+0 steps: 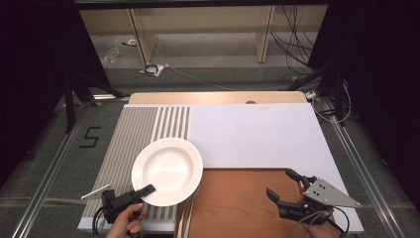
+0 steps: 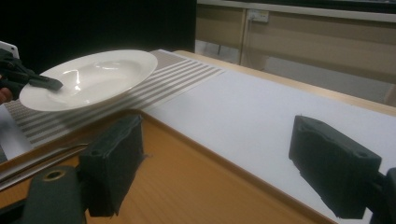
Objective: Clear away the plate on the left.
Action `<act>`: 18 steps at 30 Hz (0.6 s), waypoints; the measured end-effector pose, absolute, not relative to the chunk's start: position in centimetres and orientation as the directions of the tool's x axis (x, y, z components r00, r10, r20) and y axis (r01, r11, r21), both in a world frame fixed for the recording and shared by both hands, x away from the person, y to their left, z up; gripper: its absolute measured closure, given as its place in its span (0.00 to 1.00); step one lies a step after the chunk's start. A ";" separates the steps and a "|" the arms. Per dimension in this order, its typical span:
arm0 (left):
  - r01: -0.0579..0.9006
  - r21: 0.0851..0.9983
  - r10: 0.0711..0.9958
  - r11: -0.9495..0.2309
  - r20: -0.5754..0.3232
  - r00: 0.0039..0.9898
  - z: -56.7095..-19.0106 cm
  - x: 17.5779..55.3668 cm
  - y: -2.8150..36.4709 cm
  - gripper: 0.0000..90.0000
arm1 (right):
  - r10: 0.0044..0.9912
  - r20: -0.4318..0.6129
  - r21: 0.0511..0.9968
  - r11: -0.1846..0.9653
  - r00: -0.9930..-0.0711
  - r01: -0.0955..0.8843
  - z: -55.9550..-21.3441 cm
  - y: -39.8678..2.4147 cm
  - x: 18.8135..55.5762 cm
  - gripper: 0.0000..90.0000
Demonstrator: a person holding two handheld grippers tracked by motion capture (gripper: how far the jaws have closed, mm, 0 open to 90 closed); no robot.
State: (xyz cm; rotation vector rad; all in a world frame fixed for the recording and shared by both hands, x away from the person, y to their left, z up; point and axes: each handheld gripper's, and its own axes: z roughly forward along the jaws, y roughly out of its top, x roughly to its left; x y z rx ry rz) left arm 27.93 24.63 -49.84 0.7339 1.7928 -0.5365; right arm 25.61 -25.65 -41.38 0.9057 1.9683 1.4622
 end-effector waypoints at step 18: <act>0.796 0.018 0.260 0.605 -0.949 -0.176 -49.3 28.3 21.1 0.88 | 0.769 -0.018 0.959 0.193 -0.638 0.206 -41.4 -25.7 25.6 0.21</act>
